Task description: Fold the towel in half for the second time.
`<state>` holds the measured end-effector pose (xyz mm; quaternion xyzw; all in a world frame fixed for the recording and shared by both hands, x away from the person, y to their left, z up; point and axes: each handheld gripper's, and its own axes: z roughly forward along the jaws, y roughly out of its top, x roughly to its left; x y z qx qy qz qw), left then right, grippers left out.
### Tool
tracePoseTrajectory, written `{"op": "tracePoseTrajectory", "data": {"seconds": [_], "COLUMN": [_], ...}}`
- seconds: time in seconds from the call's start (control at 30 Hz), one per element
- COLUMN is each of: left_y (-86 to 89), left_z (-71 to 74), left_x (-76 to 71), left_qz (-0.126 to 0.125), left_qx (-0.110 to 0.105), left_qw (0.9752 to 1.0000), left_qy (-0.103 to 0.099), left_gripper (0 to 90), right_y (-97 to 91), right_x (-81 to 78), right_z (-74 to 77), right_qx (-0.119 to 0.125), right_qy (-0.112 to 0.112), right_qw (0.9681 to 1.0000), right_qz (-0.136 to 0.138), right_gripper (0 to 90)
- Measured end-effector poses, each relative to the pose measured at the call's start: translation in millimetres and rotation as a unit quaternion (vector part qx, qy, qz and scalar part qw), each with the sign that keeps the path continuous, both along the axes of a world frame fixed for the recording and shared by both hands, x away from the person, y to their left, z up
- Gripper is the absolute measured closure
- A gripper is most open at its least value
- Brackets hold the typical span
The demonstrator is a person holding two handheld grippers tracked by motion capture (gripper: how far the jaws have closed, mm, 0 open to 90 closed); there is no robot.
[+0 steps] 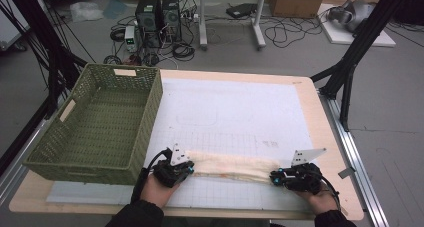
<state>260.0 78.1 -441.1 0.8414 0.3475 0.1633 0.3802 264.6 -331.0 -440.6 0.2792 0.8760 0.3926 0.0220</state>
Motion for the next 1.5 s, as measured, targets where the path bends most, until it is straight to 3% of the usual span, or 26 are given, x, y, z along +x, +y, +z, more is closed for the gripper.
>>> {"op": "tracePoseTrajectory", "data": {"seconds": [0.1,0.3,0.53,0.63,0.9,1.17,1.3,1.5], "left_y": [-1.3,-3.0,-2.0,-1.1,-0.2,2.6,2.9,9.1], "left_z": [-0.2,-0.9,-1.6,-1.7,-2.7,-3.0,0.5,6.8], "left_x": [-0.3,0.4,0.4,1.1,0.6,2.7,1.6,0.2], "left_qz": [0.002,0.003,0.002,0.000,-0.007,-0.015,-0.014,-0.006], "left_qx": [0.002,0.002,-0.002,-0.002,0.001,-0.006,-0.016,-0.032], "left_qw": [1.0000,1.0000,1.0000,1.0000,0.9999,0.9998,0.9997,0.9992], "left_qy": [-0.002,-0.003,-0.003,-0.003,-0.012,-0.009,-0.012,-0.025], "left_gripper": [85.2,85.3,85.3,85.2,84.8,84.0,70.2,63.8], "right_y": [1.3,4.0,19.5,21.1,11.1,14.2,15.6,14.4], "right_x": [-0.8,2.3,10.4,8.7,1.7,1.7,1.8,1.9], "right_z": [3.5,20.8,7.5,2.0,0.0,1.6,4.5,7.9], "right_qx": [-0.003,0.039,0.003,-0.023,-0.022,-0.025,-0.020,-0.009], "right_qy": [-0.006,-0.044,-0.029,-0.030,-0.037,-0.037,-0.050,-0.060], "right_qw": [1.0000,0.9981,0.9996,0.9993,0.9990,0.9989,0.9984,0.9980], "right_qz": [0.001,-0.020,0.001,0.008,-0.009,-0.015,-0.014,-0.017], "right_gripper": [76.1,74.0,71.7,71.0,71.0,66.1,63.4,58.7]}}
